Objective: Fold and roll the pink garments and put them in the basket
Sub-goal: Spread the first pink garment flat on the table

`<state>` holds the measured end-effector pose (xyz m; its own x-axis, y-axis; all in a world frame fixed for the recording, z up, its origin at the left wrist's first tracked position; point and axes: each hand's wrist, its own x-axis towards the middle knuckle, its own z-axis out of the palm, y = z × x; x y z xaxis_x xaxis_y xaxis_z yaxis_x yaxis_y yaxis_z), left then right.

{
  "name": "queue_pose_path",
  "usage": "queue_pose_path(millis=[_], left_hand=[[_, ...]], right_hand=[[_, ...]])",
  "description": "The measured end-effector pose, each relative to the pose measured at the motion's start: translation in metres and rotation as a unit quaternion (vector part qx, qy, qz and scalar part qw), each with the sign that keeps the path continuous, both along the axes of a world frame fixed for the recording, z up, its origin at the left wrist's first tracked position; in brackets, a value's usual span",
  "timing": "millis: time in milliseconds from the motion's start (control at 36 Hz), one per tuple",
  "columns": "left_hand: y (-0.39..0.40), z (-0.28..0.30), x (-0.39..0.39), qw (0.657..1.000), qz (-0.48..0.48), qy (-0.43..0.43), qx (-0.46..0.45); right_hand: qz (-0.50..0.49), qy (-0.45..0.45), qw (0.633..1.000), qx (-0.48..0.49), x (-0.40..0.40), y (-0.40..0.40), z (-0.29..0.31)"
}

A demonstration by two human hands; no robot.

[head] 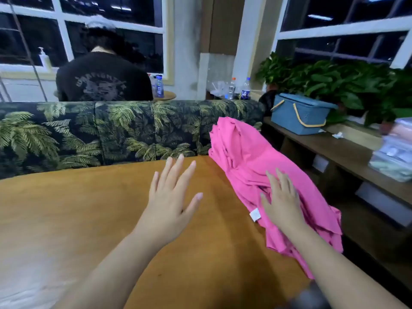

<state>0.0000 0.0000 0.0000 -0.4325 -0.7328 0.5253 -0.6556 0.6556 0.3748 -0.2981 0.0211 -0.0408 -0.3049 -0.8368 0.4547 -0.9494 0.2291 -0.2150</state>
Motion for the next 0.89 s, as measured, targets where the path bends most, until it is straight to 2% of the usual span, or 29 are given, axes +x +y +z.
queue_pose_path(millis=[139,194,306,389,472,639,778,889], left_hand=[[-0.011,-0.019,-0.019,0.997,-0.001,-0.052,0.053],[-0.013,-0.026,-0.024,0.996,-0.013,-0.071,0.061],[-0.014,-0.035,-0.027,0.991,-0.039,-0.11,0.063],[-0.015,-0.041,-0.026,0.99,-0.037,-0.11,0.077],[-0.013,-0.045,-0.023,0.989,-0.024,-0.115,0.091],[-0.002,-0.046,-0.02,0.987,-0.021,-0.118,0.109],[0.005,-0.044,-0.015,0.986,-0.025,-0.117,0.115],[0.011,-0.042,-0.013,0.984,-0.031,-0.131,0.113]], right_hand=[[-0.088,0.023,0.991,0.103,-0.028,-0.019,-0.002],[-0.099,0.049,0.987,0.12,-0.036,-0.027,-0.006],[-0.142,0.028,0.98,0.137,-0.048,-0.036,-0.007],[-0.147,0.015,0.98,0.132,-0.047,-0.04,-0.014],[-0.16,0.054,0.977,0.132,-0.045,-0.041,-0.019],[-0.126,0.047,0.985,0.109,-0.05,-0.039,-0.013],[-0.107,-0.009,0.993,0.047,-0.05,-0.03,-0.007],[-0.133,-0.059,0.985,0.088,-0.054,-0.029,-0.01]])
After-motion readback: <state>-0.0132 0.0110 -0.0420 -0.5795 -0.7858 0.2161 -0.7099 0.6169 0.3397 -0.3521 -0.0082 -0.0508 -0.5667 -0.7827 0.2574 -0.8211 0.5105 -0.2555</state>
